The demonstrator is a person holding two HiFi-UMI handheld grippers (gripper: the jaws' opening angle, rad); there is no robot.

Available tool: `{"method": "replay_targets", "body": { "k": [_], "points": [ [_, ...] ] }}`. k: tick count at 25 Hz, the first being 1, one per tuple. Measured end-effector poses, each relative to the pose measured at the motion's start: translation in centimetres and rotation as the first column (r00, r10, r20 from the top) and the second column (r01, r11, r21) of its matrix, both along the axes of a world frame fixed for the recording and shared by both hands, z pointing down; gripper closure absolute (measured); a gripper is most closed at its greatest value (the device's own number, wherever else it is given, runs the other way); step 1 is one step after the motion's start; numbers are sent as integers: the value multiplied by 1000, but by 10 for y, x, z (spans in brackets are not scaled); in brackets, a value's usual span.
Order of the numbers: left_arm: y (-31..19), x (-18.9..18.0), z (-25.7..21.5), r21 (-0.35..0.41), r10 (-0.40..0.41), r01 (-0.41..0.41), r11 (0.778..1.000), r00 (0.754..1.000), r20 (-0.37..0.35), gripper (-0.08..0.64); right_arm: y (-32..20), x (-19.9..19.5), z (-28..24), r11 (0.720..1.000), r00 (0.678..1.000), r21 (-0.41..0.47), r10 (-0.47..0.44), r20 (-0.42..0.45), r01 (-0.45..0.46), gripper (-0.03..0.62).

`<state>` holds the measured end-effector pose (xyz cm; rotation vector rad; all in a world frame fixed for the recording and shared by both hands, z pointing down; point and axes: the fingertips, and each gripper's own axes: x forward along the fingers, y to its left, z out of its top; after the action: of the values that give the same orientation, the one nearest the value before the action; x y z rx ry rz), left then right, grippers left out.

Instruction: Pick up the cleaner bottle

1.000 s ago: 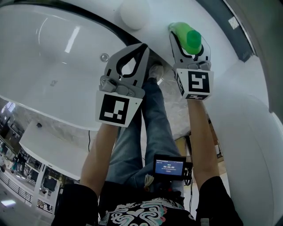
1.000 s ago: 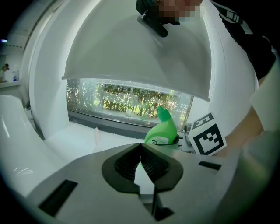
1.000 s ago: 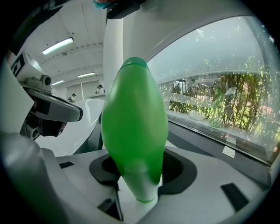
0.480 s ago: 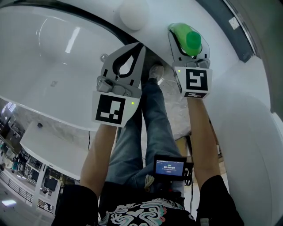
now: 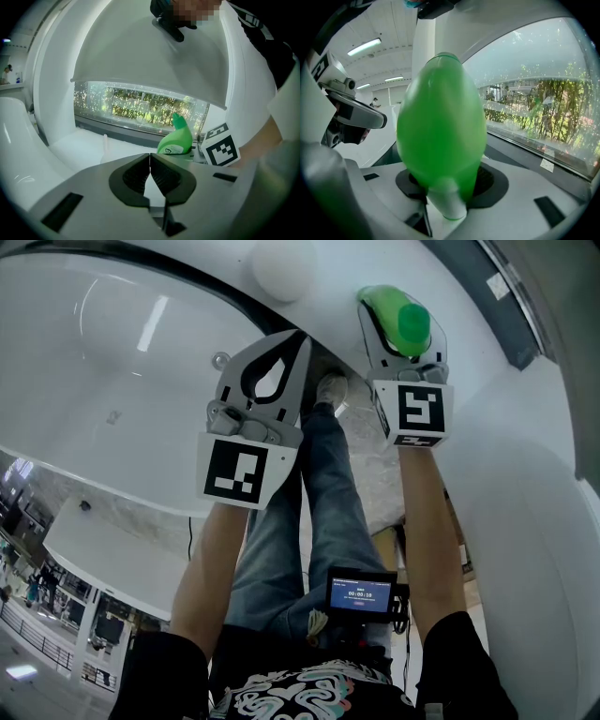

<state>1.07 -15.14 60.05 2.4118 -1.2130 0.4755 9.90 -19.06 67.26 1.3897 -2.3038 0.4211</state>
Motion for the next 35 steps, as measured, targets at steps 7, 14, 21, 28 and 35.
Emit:
{"method": "replay_targets", "body": {
  "k": [7,14,21,28,35],
  "points": [
    [-1,-3,0,-15,2,-2,1000,1000,-9,545,-5,8,-2,998,995,-24,53,85,-51,387],
    [8,-5,1,-17,12,-12,1000,1000,-18,545,-12,28,-3,988,962,-57,150,227,-140,388],
    [-1,-32,10,-15,-17,17,1000,1000,-13,545,-21,45,6,958,854,-136,286,434,-252,388],
    [8,-36,14,15,-27,27,1000,1000,13,545,-2,65,21,895,626,-271,442,643,-353,390],
    [20,-44,15,2,-28,28,1000,1000,11,545,13,60,34,854,390,-390,508,767,-345,390]
  ]
}}
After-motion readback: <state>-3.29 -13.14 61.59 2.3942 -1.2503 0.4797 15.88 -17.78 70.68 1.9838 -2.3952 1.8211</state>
